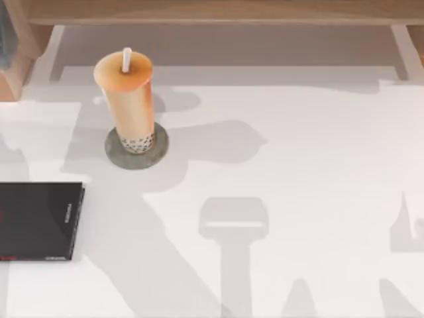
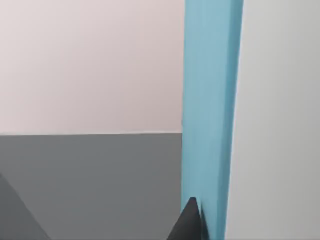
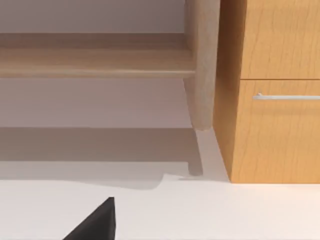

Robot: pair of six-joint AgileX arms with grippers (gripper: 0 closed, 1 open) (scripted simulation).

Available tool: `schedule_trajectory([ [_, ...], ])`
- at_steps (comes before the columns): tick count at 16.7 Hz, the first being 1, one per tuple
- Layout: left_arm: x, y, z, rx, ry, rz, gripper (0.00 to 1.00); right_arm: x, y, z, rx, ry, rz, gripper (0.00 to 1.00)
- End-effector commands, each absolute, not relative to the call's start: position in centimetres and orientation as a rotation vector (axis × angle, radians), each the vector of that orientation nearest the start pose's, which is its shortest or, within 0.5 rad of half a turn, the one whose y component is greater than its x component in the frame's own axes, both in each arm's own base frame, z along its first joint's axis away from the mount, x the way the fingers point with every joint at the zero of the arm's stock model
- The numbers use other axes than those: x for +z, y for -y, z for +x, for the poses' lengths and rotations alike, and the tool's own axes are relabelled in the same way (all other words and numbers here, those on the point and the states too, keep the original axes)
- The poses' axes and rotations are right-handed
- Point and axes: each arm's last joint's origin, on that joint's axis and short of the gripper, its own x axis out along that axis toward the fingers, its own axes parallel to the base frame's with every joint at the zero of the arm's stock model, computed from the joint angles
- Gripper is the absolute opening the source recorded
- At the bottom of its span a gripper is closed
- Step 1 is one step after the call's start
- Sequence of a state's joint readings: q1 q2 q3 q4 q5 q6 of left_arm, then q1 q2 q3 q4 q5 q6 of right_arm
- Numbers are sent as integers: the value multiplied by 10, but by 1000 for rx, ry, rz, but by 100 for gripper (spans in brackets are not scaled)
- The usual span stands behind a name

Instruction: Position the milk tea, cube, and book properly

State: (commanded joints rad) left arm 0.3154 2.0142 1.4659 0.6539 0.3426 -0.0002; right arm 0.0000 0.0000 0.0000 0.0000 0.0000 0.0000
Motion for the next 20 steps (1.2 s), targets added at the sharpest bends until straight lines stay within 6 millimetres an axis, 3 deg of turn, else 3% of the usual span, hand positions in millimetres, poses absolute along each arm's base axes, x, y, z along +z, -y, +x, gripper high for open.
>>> schedule_trajectory([
  [5, 279, -156, 448, 25, 107, 19, 0, 160, 1, 106, 0, 0, 0, 100],
  [12, 258, -132, 457, -16, -4, -20, 0, 160, 1, 106, 0, 0, 0, 100],
  [20, 269, -137, 447, -14, 21, 49, 0, 160, 1, 106, 0, 0, 0, 100],
])
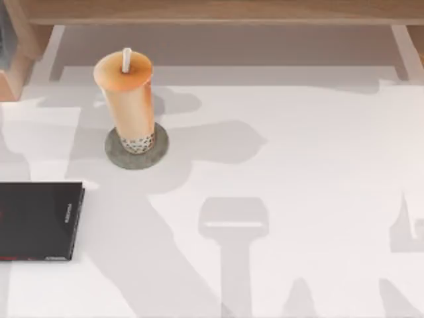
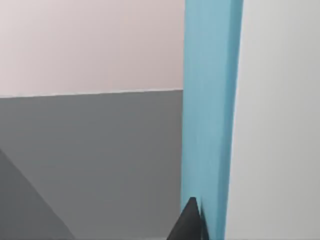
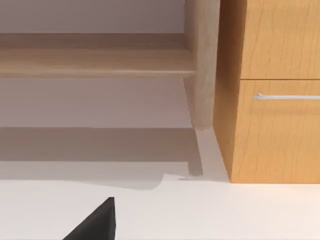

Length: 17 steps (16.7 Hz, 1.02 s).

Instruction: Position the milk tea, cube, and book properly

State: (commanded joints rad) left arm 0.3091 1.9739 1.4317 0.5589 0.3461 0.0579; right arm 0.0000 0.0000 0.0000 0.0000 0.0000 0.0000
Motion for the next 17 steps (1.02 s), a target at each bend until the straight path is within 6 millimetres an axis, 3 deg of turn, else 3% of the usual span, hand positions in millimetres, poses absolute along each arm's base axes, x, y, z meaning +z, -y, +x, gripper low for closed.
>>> schedule_trajectory([
  [5, 296, -143, 398, -19, 70, 356, 0, 160, 1, 106, 0, 0, 0, 100],
  [9, 292, -138, 348, -26, 55, 672, 0, 160, 1, 106, 0, 0, 0, 100],
  [13, 264, -118, 297, -47, -3, 959, 0, 160, 1, 106, 0, 0, 0, 100],
  [17, 214, -81, 252, -130, -91, 1201, 0, 160, 1, 106, 0, 0, 0, 100],
])
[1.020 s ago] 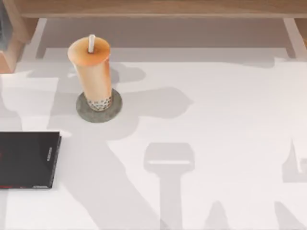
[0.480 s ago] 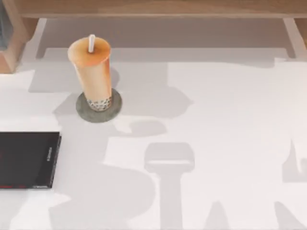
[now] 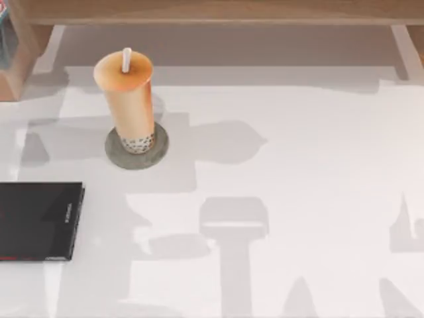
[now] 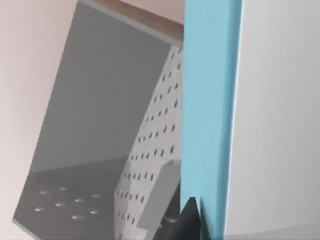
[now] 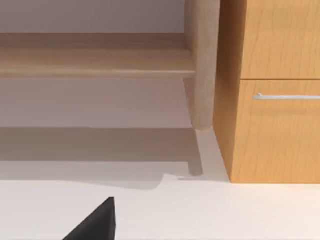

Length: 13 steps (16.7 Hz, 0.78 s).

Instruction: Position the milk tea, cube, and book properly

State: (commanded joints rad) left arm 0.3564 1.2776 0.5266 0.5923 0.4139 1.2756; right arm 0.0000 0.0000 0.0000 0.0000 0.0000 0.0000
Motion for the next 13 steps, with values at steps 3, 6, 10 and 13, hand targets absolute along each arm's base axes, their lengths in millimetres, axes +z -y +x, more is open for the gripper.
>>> schedule_trajectory([
  [3, 169, -56, 217, -220, -180, 1340, 0, 160, 1, 106, 0, 0, 0, 100],
  [6, 125, -35, 181, -323, -279, 1442, 0, 160, 1, 106, 0, 0, 0, 100],
  [10, 92, -20, 148, -417, -366, 1522, 0, 160, 1, 106, 0, 0, 0, 100],
  [13, 87, -18, 143, -435, -380, 1536, 0, 160, 1, 106, 0, 0, 0, 100],
])
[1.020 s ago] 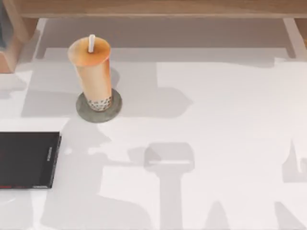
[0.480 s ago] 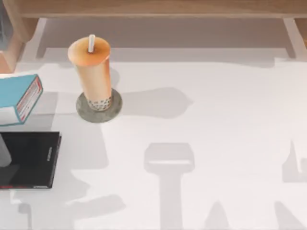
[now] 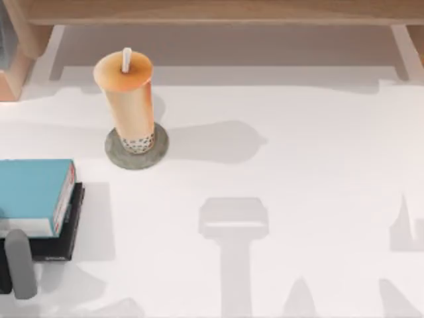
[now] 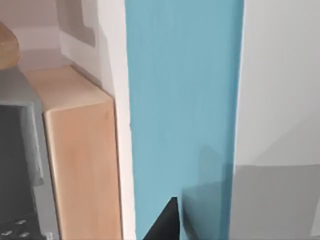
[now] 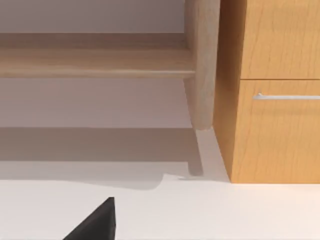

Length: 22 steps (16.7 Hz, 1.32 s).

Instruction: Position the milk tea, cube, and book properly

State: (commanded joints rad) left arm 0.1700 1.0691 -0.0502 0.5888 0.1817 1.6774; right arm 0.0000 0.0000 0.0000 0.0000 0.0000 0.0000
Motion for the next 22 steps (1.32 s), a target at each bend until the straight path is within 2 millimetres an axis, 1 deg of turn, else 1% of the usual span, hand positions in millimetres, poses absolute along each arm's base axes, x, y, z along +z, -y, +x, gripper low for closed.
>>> schedule_trajectory([
  [2, 87, -18, 143, -435, -380, 1536, 0, 160, 1, 106, 0, 0, 0, 100],
  [3, 91, -19, 146, -415, -366, 1544, 0, 160, 1, 106, 0, 0, 0, 100],
  [9, 85, -18, 148, -434, -379, 1537, 0, 160, 1, 106, 0, 0, 0, 100],
  [13, 85, -18, 148, -435, -380, 1536, 0, 160, 1, 106, 0, 0, 0, 100],
  [22, 85, -18, 148, -435, -380, 1536, 68, 160, 1, 106, 0, 0, 0, 100],
])
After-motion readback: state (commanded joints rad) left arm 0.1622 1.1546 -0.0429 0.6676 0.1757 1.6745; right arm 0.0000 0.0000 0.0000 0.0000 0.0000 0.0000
